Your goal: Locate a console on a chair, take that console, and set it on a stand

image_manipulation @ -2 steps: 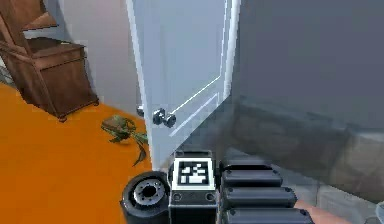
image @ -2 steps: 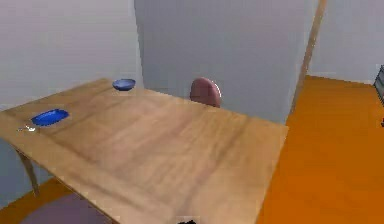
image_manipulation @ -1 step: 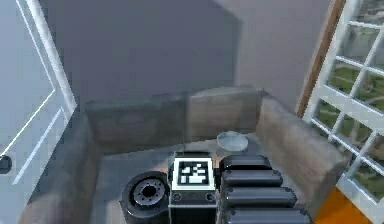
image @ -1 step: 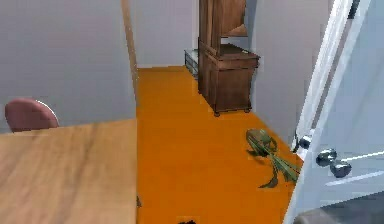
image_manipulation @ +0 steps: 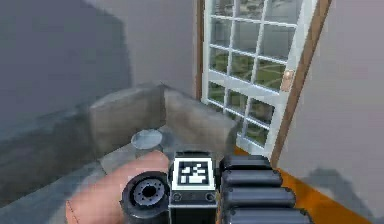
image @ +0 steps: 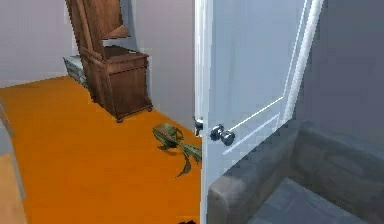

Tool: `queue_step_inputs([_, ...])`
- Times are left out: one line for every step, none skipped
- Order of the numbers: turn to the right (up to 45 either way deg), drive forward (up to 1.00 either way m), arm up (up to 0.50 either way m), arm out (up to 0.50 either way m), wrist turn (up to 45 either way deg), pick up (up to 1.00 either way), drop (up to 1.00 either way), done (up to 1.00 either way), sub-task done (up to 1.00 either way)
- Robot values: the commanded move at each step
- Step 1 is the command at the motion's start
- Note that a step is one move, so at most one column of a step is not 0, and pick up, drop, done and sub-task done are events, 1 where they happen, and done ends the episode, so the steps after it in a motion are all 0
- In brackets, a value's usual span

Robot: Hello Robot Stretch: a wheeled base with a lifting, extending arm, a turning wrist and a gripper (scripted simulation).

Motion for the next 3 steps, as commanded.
queue_step_inputs([0.0,0.20,0.00,0.00,0.0,0.00,0.00,0.00,0.00])
queue_step_inputs([-33.0,0.00,0.00,0.00,0.0,0.00,0.00,0.00,0.00])
queue_step_inputs([0.0,1.00,0.00,0.00,0.0,0.00,0.00,0.00,0.00])
